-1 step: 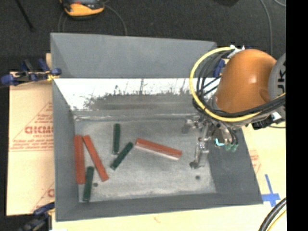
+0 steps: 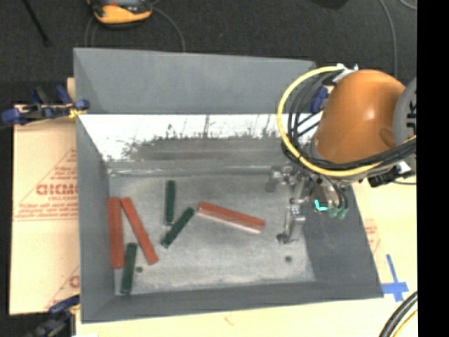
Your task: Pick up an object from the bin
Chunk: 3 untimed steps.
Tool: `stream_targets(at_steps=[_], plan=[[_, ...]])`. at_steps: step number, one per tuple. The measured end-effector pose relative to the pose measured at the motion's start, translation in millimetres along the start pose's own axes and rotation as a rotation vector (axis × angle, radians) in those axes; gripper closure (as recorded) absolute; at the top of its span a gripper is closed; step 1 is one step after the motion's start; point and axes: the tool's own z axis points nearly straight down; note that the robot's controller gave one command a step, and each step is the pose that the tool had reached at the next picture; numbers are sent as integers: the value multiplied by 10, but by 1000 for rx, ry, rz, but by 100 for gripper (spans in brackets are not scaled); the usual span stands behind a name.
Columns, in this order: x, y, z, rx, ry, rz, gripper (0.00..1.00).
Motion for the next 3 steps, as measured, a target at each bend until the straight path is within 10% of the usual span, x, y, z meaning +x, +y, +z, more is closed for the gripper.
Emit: stream_targets(at_steps=[3], plan=[[-427,259,1489,-3,-3,-72,0]])
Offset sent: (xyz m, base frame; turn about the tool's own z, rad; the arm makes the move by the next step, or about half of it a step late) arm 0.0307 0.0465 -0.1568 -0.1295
